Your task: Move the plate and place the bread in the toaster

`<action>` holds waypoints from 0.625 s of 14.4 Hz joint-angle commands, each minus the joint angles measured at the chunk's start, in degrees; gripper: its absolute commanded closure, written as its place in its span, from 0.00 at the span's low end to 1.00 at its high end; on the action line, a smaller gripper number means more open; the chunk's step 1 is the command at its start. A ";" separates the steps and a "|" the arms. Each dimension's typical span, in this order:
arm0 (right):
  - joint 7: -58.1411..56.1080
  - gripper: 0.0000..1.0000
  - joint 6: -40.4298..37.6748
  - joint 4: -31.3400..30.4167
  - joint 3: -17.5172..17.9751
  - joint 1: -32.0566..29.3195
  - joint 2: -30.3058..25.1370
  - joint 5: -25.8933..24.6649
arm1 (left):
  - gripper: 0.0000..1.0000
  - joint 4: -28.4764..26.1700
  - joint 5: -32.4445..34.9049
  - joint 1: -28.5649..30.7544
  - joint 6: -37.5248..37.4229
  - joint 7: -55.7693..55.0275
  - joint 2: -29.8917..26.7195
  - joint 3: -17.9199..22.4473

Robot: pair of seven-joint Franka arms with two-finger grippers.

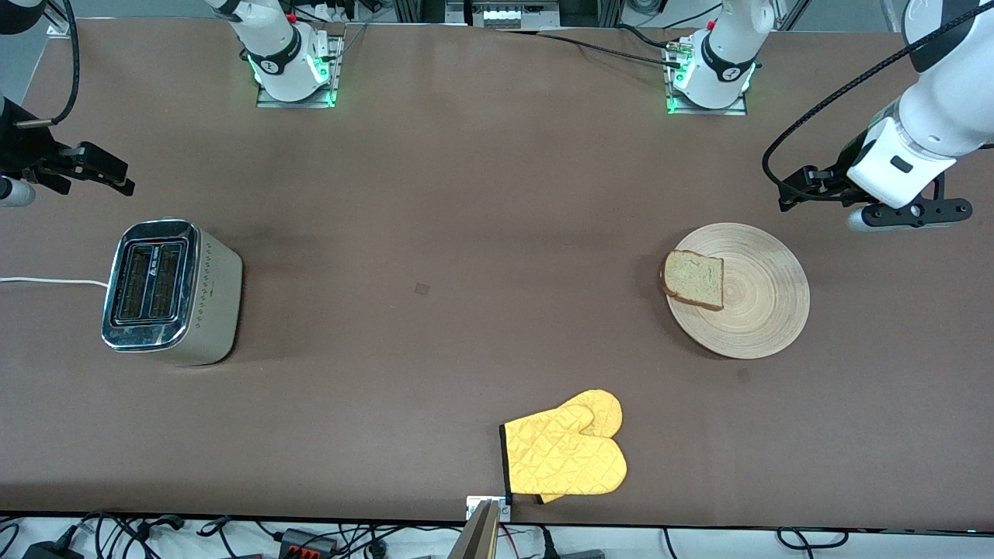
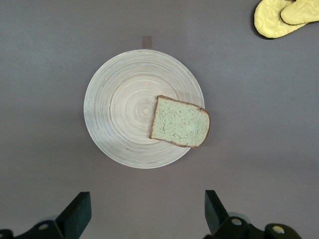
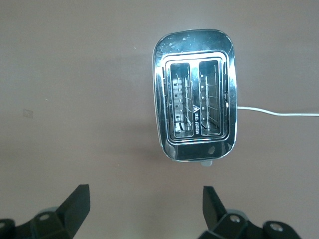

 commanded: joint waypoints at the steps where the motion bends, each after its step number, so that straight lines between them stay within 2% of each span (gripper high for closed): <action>1: 0.24 0.00 0.75 -1.21 0.77 -0.87 -1.11 -0.61 | 0.00 -0.09 -1.34 2.17 0.22 1.17 -0.23 -0.02; 4: 0.24 0.00 1.54 -1.30 0.77 -0.78 -1.11 -0.70 | 0.00 0.09 -2.30 8.23 3.11 9.23 2.40 -0.02; 7: 0.41 0.00 1.54 -1.21 0.77 -0.78 -0.58 -0.70 | 0.00 0.00 -7.31 11.14 3.38 13.48 4.59 -0.02; 9: 0.41 0.00 1.45 -1.21 0.69 -0.87 -0.58 -0.70 | 0.00 0.61 -11.94 16.30 3.56 13.91 9.16 0.07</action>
